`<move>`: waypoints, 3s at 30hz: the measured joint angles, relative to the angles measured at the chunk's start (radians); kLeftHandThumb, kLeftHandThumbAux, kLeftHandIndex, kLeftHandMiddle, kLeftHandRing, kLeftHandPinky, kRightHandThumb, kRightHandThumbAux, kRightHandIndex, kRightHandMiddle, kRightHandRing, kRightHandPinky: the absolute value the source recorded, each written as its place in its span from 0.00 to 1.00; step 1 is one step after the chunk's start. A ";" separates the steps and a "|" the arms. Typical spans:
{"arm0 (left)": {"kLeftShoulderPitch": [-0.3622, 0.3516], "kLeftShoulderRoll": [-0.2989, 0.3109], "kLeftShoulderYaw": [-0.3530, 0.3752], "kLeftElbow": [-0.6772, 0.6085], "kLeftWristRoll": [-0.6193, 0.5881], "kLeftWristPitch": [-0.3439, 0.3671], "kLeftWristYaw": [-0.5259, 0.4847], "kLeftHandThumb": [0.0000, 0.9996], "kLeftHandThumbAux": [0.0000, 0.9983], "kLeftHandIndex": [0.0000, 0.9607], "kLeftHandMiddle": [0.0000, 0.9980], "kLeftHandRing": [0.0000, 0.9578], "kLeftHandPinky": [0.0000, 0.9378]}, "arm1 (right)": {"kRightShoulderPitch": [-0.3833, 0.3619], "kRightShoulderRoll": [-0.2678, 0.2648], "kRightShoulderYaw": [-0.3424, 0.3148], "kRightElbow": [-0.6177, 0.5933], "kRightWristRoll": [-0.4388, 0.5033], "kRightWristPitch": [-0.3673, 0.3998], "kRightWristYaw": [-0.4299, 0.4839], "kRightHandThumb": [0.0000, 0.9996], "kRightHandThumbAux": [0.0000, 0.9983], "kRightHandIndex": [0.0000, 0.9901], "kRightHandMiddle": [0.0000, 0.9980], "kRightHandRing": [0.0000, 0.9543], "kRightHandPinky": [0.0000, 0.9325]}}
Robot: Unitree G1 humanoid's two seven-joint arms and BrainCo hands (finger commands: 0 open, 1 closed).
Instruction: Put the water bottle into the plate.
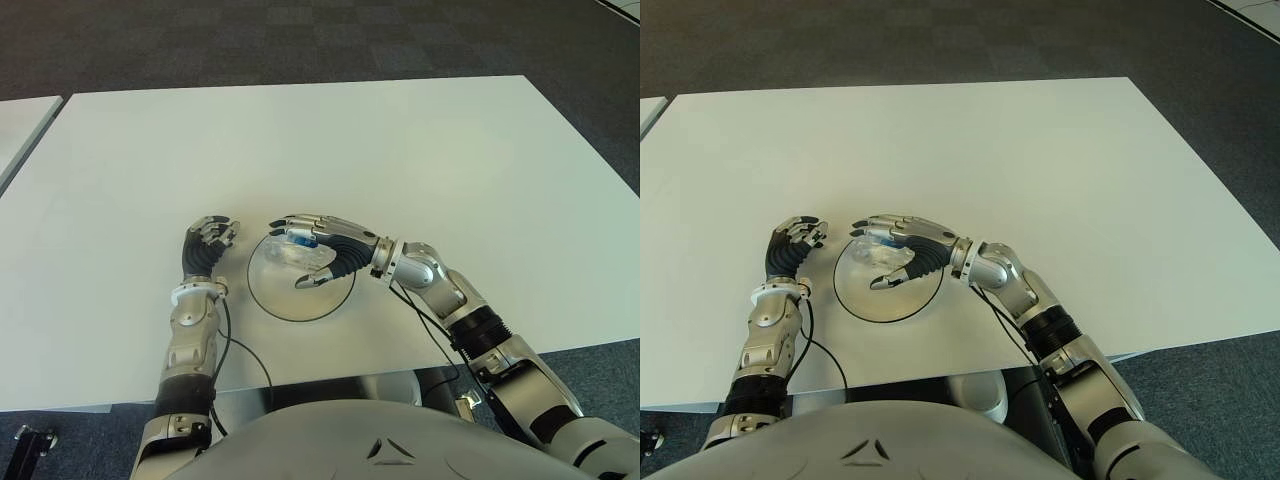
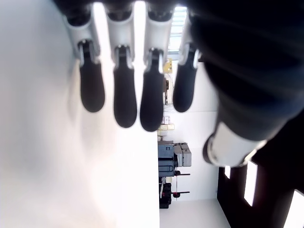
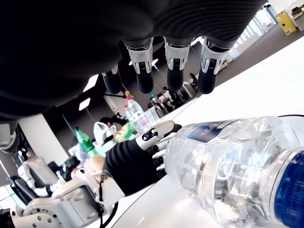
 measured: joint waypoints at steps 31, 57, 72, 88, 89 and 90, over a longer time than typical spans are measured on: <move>0.000 0.007 0.000 0.056 -0.007 -0.092 -0.043 0.71 0.72 0.45 0.55 0.56 0.55 | 0.058 0.068 -0.180 -0.036 0.284 0.000 -0.031 0.16 0.42 0.00 0.00 0.00 0.00; -0.001 0.008 0.001 0.057 -0.006 -0.096 -0.043 0.71 0.72 0.45 0.57 0.57 0.57 | 0.168 0.185 -0.351 0.033 0.257 0.057 -0.325 0.08 0.56 0.00 0.00 0.00 0.05; -0.001 0.007 0.000 0.055 -0.007 -0.095 -0.044 0.71 0.72 0.45 0.57 0.57 0.57 | 0.163 0.282 -0.428 0.280 0.355 0.022 -0.375 0.08 0.80 0.00 0.00 0.01 0.08; 0.001 0.009 0.003 0.055 -0.018 -0.097 -0.053 0.71 0.72 0.45 0.57 0.57 0.56 | 0.127 0.326 -0.484 0.348 0.477 0.075 -0.287 0.10 0.96 0.08 0.10 0.09 0.15; 0.001 0.009 0.003 0.056 -0.018 -0.097 -0.053 0.71 0.72 0.45 0.57 0.57 0.56 | 0.127 0.328 -0.488 0.350 0.482 0.078 -0.279 0.11 0.96 0.09 0.10 0.10 0.16; 0.001 0.009 0.003 0.056 -0.018 -0.097 -0.053 0.71 0.72 0.45 0.57 0.57 0.56 | 0.127 0.330 -0.492 0.352 0.492 0.083 -0.270 0.11 0.96 0.09 0.11 0.10 0.16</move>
